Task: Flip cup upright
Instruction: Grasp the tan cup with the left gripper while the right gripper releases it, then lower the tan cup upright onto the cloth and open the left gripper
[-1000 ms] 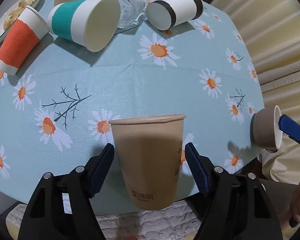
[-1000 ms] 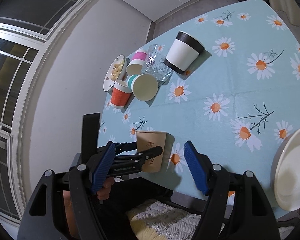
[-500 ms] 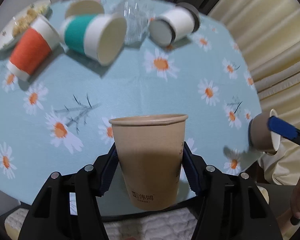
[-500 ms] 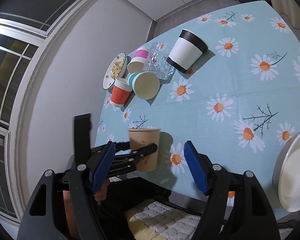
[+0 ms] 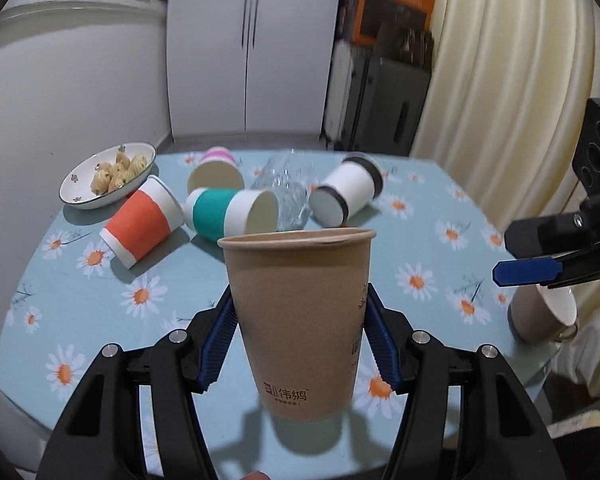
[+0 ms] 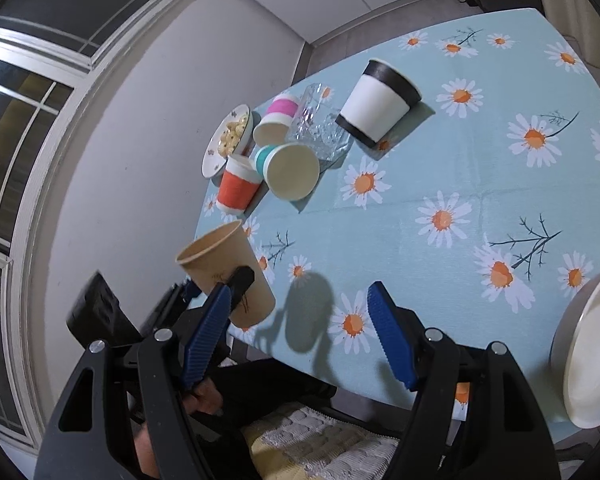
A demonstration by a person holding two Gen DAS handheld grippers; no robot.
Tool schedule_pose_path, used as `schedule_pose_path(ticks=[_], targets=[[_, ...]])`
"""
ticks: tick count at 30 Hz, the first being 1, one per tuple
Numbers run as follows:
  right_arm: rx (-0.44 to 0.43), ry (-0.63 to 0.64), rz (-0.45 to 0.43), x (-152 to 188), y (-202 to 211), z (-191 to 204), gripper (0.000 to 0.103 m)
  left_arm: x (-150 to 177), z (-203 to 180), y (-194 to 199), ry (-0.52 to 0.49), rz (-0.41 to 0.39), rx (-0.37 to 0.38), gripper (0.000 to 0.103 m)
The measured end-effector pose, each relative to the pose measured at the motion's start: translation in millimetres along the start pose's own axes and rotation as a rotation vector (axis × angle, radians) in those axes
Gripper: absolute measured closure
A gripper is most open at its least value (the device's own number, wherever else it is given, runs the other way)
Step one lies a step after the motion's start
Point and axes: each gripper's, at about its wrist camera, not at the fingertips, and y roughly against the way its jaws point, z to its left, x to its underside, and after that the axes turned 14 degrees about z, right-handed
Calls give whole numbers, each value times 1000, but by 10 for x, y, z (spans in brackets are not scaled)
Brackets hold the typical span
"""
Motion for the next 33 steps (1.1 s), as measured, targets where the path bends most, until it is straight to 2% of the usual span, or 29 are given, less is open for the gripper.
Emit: schedule_pose_path(ticks=[2, 8, 14, 24, 33], targets=[[5, 3, -9, 6, 13, 10, 32, 69, 34, -31, 24, -68, 2, 44], [23, 7, 11, 29, -74, 55, 32, 247, 147, -120, 78, -202, -5, 44], [39, 14, 29, 46, -163, 113, 32, 445, 134, -212, 21, -327, -96, 44], [67, 16, 57, 32, -277, 107, 32, 607, 160, -436, 8, -322, -131, 44], [76, 23, 66, 39, -313, 126, 32, 655, 104, -439, -18, -320, -143, 42]])
